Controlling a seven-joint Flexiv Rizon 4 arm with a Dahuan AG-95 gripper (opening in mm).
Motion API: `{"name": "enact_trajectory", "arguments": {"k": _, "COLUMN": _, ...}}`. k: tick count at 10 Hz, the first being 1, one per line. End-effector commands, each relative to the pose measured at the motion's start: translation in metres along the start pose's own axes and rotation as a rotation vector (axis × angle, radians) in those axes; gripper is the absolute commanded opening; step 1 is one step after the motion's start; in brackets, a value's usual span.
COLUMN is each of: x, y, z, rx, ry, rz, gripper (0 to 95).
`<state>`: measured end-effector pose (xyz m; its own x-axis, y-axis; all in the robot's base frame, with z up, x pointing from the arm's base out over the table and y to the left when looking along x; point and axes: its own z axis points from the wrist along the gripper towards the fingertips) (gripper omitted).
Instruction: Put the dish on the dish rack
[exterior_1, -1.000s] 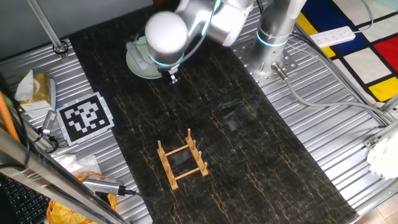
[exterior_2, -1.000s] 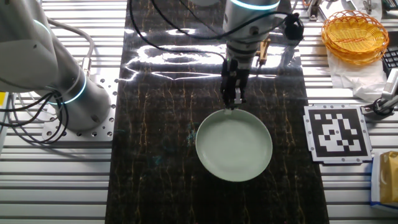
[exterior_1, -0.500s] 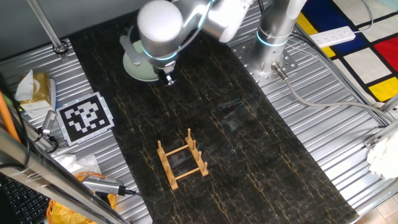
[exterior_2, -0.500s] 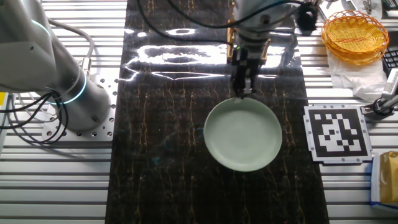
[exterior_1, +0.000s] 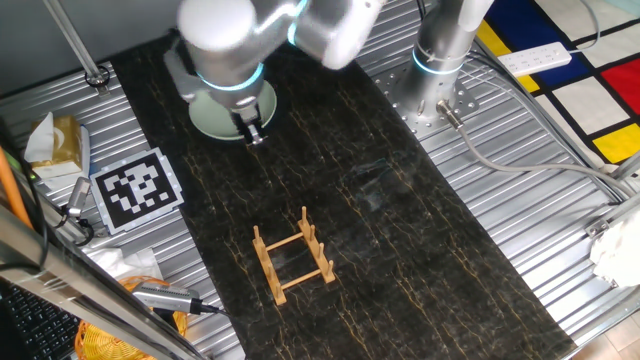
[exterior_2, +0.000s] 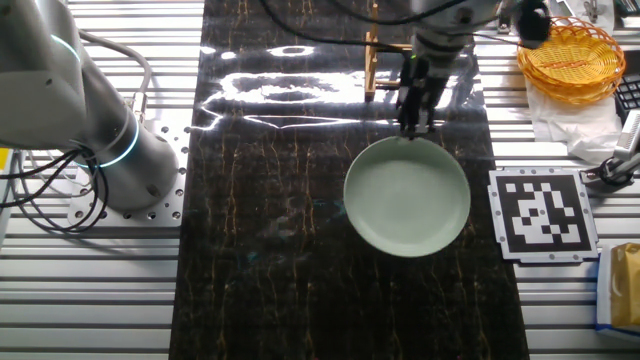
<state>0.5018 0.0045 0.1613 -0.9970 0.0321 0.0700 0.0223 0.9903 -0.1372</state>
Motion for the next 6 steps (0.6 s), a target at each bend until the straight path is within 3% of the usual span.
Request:
{"name": "enact_trajectory", "arguments": {"k": 1, "x": 0.0, "y": 0.005, "z": -0.02, "rx": -0.206, "ry": -0.053, "rz": 0.031, "gripper": 0.0}}
{"name": "enact_trajectory", "arguments": {"k": 3, "x": -0.007, "y": 0.012, "z": -0.031, "rx": -0.249, "ry": -0.051, "rz": 0.044, "gripper": 0.0}}
{"name": "enact_trajectory", "arguments": {"k": 4, "x": -0.013, "y": 0.018, "z": -0.037, "rx": -0.308, "ry": -0.055, "rz": 0.065, "gripper": 0.0}}
{"name": "enact_trajectory", "arguments": {"k": 6, "x": -0.015, "y": 0.02, "z": -0.039, "rx": -0.378, "ry": -0.077, "rz": 0.092, "gripper": 0.0}}
